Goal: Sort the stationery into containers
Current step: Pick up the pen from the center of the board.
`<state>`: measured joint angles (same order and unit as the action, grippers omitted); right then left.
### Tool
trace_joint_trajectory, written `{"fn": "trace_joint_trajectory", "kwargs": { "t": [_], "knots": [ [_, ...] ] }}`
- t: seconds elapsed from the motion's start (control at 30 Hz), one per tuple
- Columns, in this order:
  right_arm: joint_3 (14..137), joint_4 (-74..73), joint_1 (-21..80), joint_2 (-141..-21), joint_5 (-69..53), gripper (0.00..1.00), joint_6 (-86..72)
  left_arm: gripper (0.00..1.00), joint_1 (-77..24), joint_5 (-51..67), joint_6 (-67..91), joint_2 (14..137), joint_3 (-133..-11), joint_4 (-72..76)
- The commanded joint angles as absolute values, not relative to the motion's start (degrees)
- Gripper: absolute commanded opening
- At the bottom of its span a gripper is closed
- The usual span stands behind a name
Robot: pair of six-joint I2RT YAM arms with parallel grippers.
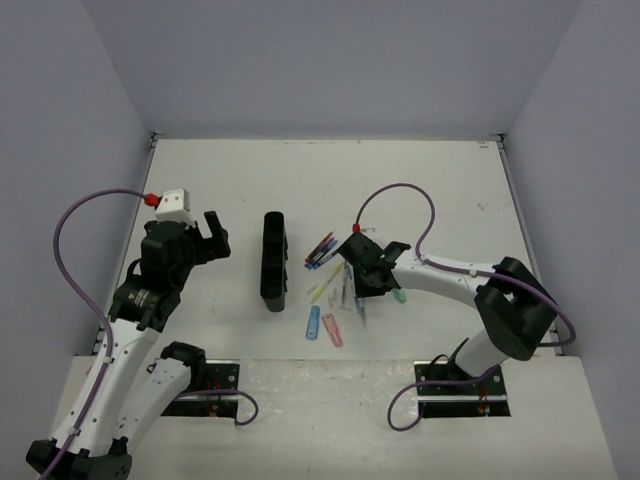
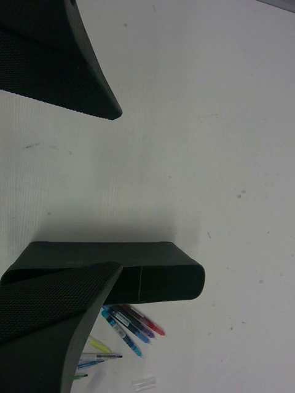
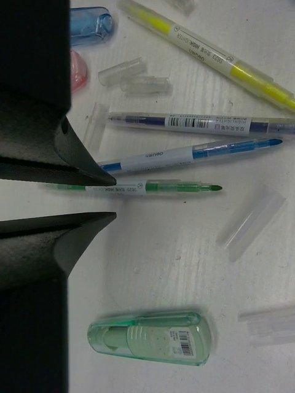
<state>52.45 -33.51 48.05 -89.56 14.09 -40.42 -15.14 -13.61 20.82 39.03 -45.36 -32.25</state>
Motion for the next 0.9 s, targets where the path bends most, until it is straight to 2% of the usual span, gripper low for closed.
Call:
{"fn": "trace_joint_trajectory", "kwargs": {
  "t": [0.0,0.47,0.6,0.63,0.7,0.8,0.87],
  "knots": [
    [54.3,-30.9,48.2,-90.8,15.0,0.25,-41.8,1.00,-15.4,-12.8,20.4,38.3,-45.1,-30.0],
    [53.9,-30.7,48.2,-94.4,15.0,0.21,-42.6,1.00,-15.4,-13.3,20.4,37.7,-45.2,-30.1],
    [52.8,-30.8,48.3,-92.9,15.1,0.13,-43.2,1.00,-15.4,-15.4,21.5,37.3,-45.4,-30.7],
    [52.7,-30.8,48.3,-92.3,15.1,0.06,-43.3,1.00,-15.4,-16.6,22.0,37.3,-45.4,-30.9],
    [52.6,-31.5,48.3,-90.8,15.5,0.00,-43.6,1.00,-15.5,-18.5,24.0,37.5,-45.1,-31.9],
    [52.6,-34.1,48.3,-86.2,16.0,0.00,-43.8,1.00,-15.4,-20.0,25.9,37.6,-45.8,-32.9],
    [52.5,-36.4,48.4,-80.9,16.5,0.00,-43.7,1.00,-15.4,-15.5,25.8,37.8,-48.2,-33.3]
  ]
}}
